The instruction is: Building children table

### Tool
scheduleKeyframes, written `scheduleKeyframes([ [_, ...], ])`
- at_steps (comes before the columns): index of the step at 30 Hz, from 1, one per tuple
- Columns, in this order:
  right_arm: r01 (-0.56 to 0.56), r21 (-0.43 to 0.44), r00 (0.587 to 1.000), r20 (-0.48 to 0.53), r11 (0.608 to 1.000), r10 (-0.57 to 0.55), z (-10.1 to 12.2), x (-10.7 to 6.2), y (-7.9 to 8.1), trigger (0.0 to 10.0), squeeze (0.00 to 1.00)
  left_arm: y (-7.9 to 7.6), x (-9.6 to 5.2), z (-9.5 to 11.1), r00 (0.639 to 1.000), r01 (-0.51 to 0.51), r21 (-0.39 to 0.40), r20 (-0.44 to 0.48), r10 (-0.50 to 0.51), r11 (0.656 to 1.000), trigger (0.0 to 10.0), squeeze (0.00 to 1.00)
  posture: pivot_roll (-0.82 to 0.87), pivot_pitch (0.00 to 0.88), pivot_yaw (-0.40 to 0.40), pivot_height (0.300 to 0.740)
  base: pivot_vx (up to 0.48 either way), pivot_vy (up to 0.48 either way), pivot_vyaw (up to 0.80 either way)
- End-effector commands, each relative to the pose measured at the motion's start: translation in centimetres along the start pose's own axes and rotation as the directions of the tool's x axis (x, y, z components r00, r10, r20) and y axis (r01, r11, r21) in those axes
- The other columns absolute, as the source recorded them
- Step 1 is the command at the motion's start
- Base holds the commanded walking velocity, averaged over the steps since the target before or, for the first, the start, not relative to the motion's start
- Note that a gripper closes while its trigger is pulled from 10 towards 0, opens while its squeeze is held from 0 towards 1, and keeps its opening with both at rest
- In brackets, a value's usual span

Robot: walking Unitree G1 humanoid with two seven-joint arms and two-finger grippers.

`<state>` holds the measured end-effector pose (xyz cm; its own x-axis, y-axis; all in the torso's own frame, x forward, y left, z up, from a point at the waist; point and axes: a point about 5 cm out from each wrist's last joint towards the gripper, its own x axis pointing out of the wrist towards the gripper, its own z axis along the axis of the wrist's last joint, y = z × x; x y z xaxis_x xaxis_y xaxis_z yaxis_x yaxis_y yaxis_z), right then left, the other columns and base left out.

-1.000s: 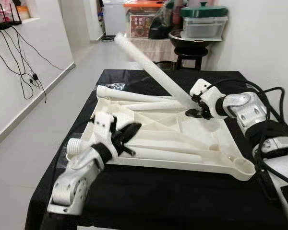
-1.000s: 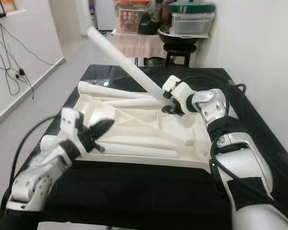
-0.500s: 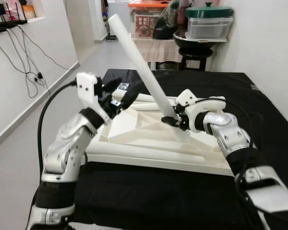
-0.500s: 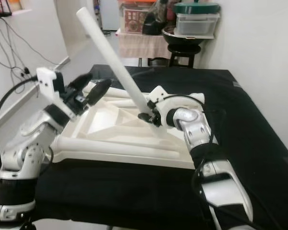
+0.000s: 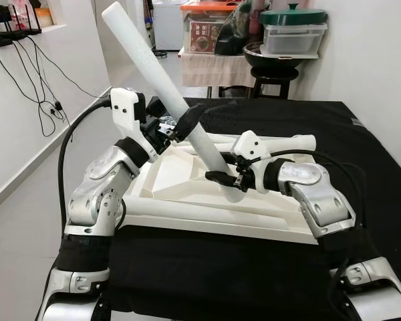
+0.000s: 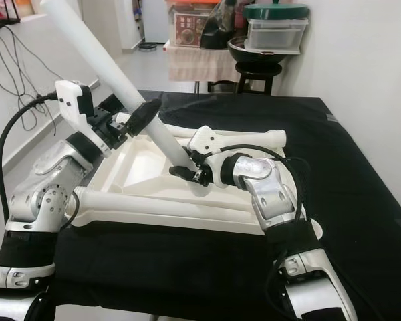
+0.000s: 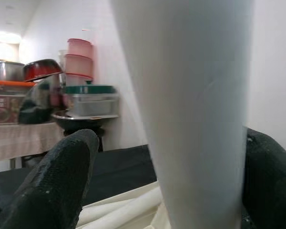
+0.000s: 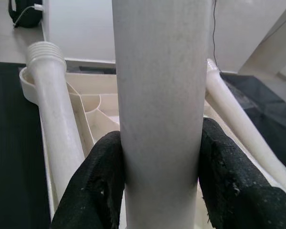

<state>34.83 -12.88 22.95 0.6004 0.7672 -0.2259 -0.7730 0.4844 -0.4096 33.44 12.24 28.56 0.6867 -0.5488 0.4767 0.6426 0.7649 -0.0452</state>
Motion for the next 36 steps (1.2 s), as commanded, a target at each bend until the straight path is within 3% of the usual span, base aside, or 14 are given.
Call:
scheduleKeyframes([
  [1,-0.047,-0.007,0.999,0.017,0.999,0.047,0.4,-0.1,1.0,10.0,0.00,0.2,0.2,0.2,1.000,0.013,-0.007,0.014,-0.013,1.000,10.0,0.00,-0.11,0.000,0.013,0.740,0.000,0.000,0.00],
  [2,-0.067,-0.011,0.997,0.022,0.998,0.068,0.5,-0.1,1.5,10.0,0.00,0.2,0.3,0.3,0.999,0.024,-0.013,0.028,-0.023,1.000,0.0,0.00,-0.11,0.000,0.013,0.740,0.000,0.000,0.00],
  [7,-0.068,-0.007,0.997,0.022,0.998,0.068,0.6,-0.1,1.8,10.0,0.00,0.1,0.4,0.5,0.998,0.038,-0.017,0.042,-0.038,0.999,0.0,0.00,-0.11,0.000,0.014,0.740,0.000,0.000,0.00],
  [14,0.020,0.049,0.998,0.061,0.999,-0.023,0.6,0.7,1.6,10.0,0.00,-0.6,0.8,0.7,0.994,0.089,-0.043,0.067,-0.086,0.995,0.0,0.00,-0.11,0.000,0.009,0.740,0.000,0.000,0.00],
  [21,0.082,0.048,0.989,0.116,0.995,-0.087,0.7,1.0,1.8,10.0,0.00,-1.0,1.0,0.8,0.991,0.120,-0.051,0.073,-0.116,0.991,0.0,0.00,-0.11,0.000,0.010,0.740,0.000,0.000,0.00],
  [24,0.105,0.098,0.986,0.118,0.990,-0.116,0.5,1.7,1.9,10.0,0.00,-1.3,1.3,0.9,0.987,0.148,-0.061,0.079,-0.143,0.987,0.0,0.00,-0.11,0.000,0.006,0.740,0.000,0.000,0.00],
  [25,0.096,0.167,0.984,0.132,0.981,-0.119,0.4,2.0,2.1,10.0,1.00,-1.6,1.5,1.0,0.983,0.169,-0.066,0.084,-0.163,0.983,0.0,0.00,-0.11,0.000,0.003,0.740,0.000,0.000,0.00],
  [31,0.058,0.197,0.987,0.137,0.979,-0.086,0.3,3.7,3.8,10.0,1.00,-2.6,2.1,1.1,0.971,0.226,-0.075,0.091,-0.219,0.971,0.0,0.00,-0.10,0.000,0.001,0.740,0.000,0.000,0.00],
  [36,0.063,0.211,0.984,0.148,0.975,-0.096,0.9,4.5,4.1,10.0,1.00,-2.8,2.4,1.1,0.968,0.242,-0.081,0.093,-0.235,0.967,0.0,0.00,-0.09,0.000,0.000,0.740,0.000,0.000,0.00],
])
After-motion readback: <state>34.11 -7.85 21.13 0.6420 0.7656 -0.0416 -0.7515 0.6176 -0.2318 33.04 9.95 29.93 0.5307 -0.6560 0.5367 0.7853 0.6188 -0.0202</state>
